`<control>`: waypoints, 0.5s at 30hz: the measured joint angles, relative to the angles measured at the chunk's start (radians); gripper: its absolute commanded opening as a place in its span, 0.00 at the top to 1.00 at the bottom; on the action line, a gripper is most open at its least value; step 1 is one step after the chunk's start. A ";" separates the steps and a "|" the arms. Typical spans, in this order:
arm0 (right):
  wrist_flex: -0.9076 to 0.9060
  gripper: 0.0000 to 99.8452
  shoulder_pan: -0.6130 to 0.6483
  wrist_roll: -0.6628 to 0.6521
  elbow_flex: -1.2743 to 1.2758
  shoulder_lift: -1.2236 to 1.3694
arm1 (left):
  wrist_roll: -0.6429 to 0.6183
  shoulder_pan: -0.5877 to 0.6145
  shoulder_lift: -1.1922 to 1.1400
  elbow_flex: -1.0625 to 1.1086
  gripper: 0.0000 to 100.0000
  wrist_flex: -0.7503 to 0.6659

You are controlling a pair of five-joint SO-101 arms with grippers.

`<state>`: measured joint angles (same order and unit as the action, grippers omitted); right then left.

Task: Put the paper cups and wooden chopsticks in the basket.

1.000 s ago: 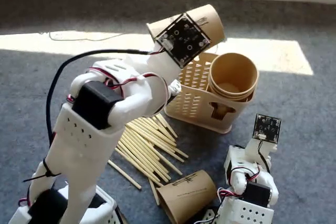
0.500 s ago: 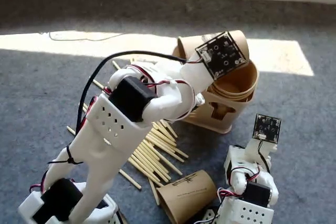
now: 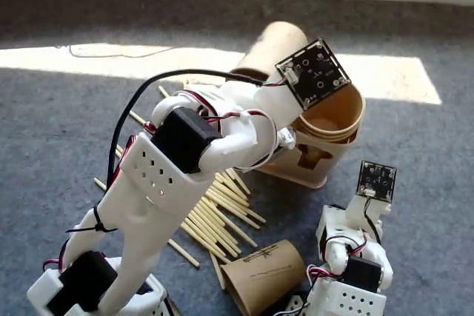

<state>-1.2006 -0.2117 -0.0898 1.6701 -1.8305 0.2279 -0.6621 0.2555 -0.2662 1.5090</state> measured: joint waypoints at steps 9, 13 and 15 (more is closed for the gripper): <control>0.000 0.98 0.000 0.000 0.000 0.000 | -0.012 0.000 0.000 -0.005 0.90 0.000; 0.000 0.98 -0.021 0.000 0.000 0.000 | -0.060 0.000 0.000 -0.005 0.90 0.000; 0.000 0.98 -0.026 0.000 0.000 0.000 | -0.071 0.000 0.000 -0.005 0.90 0.000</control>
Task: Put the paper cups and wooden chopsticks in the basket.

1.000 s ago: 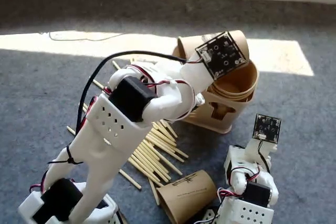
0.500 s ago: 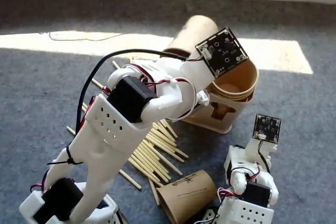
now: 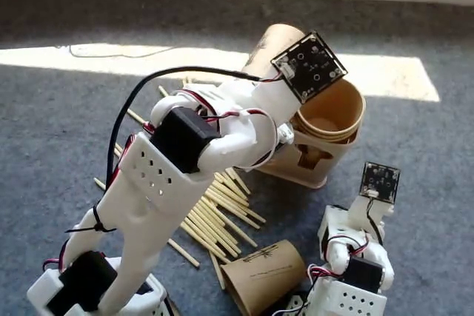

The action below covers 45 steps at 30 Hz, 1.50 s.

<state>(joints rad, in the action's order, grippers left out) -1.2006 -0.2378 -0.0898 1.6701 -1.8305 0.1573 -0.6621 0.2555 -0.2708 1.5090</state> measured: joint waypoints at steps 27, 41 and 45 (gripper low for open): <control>0.000 0.98 -0.002 0.000 0.000 0.000 | -0.474 0.087 0.124 0.006 0.78 0.028; 0.000 0.98 -0.002 0.000 0.000 0.000 | -0.480 0.083 0.155 0.261 0.78 -0.204; 0.000 0.98 -0.002 0.000 0.000 0.000 | -0.480 0.064 0.236 0.322 0.78 -0.255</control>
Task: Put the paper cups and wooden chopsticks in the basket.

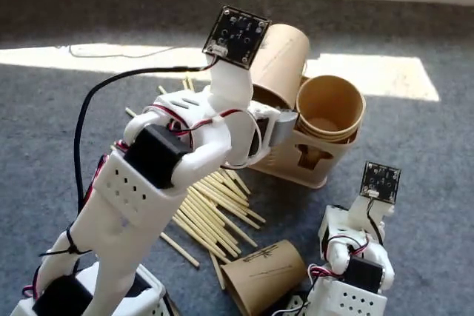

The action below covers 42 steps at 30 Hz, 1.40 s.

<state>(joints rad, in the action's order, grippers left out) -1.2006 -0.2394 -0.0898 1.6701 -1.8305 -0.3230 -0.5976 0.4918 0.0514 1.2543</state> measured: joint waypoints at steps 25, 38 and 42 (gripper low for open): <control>0.000 0.98 0.000 0.000 0.000 0.000 | 0.000 -0.005 0.414 0.697 0.83 -0.634; 0.000 0.98 0.000 0.000 0.000 0.000 | 0.000 -0.008 0.425 0.697 0.83 -0.747; 0.000 0.98 0.000 0.000 0.000 0.000 | 0.000 -0.006 0.425 0.697 0.83 -0.755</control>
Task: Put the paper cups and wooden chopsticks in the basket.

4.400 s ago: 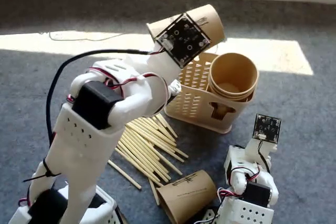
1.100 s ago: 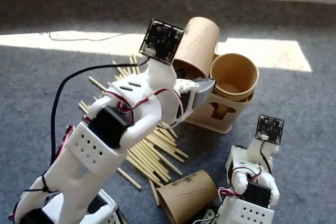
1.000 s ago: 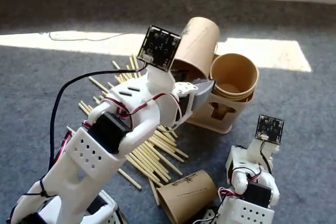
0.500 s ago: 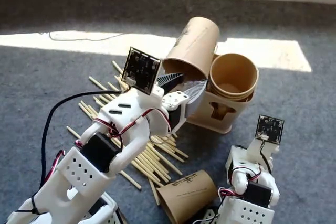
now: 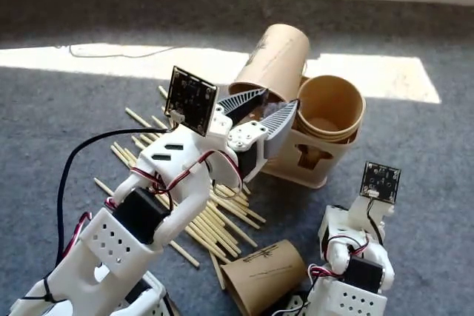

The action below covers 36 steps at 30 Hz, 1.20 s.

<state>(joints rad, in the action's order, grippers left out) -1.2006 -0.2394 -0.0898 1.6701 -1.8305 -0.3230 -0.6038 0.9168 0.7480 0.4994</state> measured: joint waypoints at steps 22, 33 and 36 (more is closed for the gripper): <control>0.000 0.98 0.000 0.000 0.000 0.000 | 0.031 0.014 -0.120 0.002 0.96 -0.101; 0.000 0.98 0.000 0.000 0.000 0.000 | 0.031 -0.035 0.017 0.002 0.94 -0.020; 0.000 0.98 0.000 0.000 0.000 0.000 | 0.031 -0.034 0.052 0.002 0.83 0.014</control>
<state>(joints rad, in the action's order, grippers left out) -1.2006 -0.2394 -0.0898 1.6701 -1.8305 -0.2923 -0.6375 0.9689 0.7495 0.5132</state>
